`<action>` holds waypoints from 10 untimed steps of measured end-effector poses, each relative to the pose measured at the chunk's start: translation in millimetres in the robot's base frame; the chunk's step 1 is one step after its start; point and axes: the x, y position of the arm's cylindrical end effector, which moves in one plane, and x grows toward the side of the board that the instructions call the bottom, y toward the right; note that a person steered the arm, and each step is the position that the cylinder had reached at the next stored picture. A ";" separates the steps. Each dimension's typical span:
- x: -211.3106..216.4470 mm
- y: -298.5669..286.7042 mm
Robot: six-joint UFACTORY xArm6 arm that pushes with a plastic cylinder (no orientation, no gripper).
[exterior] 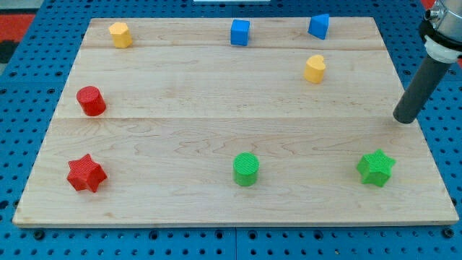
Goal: Move the green star into the green circle
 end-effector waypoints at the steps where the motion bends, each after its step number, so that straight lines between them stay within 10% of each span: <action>1: -1.0 -20.6; 4: 85.7 -25.2; 6: 100.4 -160.8; 7: 104.8 -75.2; 10: 125.3 -246.3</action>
